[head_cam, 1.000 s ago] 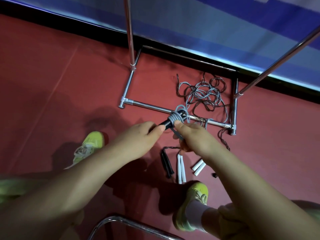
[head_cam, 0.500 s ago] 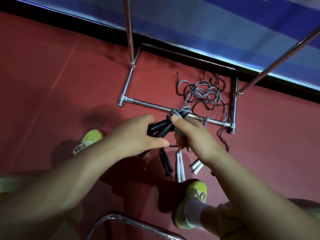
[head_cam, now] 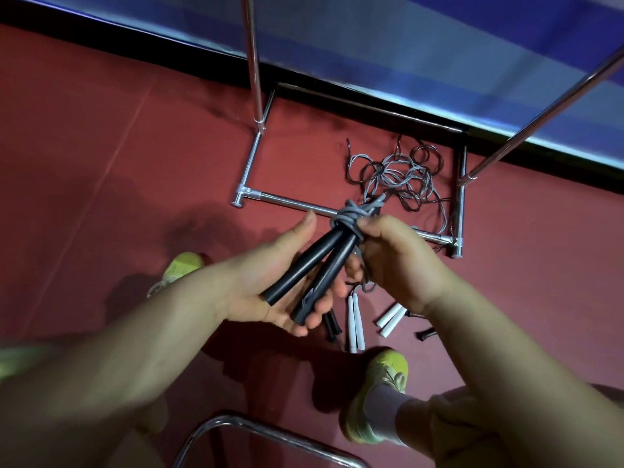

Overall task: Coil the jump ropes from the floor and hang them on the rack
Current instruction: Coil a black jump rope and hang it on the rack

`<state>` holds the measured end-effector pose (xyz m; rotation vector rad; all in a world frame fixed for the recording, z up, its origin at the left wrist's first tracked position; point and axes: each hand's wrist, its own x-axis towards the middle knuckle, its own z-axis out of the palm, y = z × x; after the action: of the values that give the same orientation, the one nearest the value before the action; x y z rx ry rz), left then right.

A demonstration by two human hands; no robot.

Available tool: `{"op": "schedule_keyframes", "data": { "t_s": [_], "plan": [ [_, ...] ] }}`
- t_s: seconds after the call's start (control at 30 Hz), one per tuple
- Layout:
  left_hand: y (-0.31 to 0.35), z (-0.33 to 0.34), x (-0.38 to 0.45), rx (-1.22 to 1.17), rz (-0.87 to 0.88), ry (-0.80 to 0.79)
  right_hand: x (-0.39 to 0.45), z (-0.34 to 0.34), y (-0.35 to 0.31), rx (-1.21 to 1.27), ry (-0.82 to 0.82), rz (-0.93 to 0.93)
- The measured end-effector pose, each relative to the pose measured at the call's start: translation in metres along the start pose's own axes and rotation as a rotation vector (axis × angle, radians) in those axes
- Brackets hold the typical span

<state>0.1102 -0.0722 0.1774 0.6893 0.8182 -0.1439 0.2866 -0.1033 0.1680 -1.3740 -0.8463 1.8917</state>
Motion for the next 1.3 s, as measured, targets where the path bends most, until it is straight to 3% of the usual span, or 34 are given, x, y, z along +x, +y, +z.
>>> {"op": "schedule_keyframes", "data": {
  "t_s": [0.1,0.23,0.37,0.5,0.7,0.77,0.87,0.97,1.17,1.3],
  "plan": [
    [0.005,0.009,0.004,0.109,0.089,0.182,-0.002,0.001,0.001,-0.046,0.062,0.047],
    [-0.003,0.0,0.011,0.374,0.032,0.447,-0.004,0.002,0.001,-0.305,0.171,0.051],
    [-0.007,0.001,0.014,0.476,0.127,0.527,0.001,0.002,0.011,-0.729,0.331,-0.048],
    [-0.008,-0.005,0.016,0.713,0.143,0.655,0.001,0.002,0.015,-0.801,0.39,-0.043],
    [-0.013,-0.015,0.017,0.848,0.133,0.736,-0.003,0.001,0.01,-0.965,0.38,0.12],
    [-0.014,-0.016,0.018,0.941,0.097,0.771,-0.003,0.001,0.008,-0.919,0.34,0.141],
    [-0.014,-0.021,0.019,1.04,0.099,0.858,-0.003,0.003,0.006,-0.498,0.235,0.197],
    [-0.012,-0.022,0.018,1.074,0.168,0.902,-0.002,0.005,0.005,-0.191,0.233,0.253],
    [-0.012,-0.017,0.016,1.129,0.225,0.91,0.0,0.007,0.014,-0.043,0.281,0.265],
    [-0.009,-0.016,0.014,1.049,0.195,0.91,0.001,0.007,0.015,-0.033,0.29,0.166]
  ]
}}
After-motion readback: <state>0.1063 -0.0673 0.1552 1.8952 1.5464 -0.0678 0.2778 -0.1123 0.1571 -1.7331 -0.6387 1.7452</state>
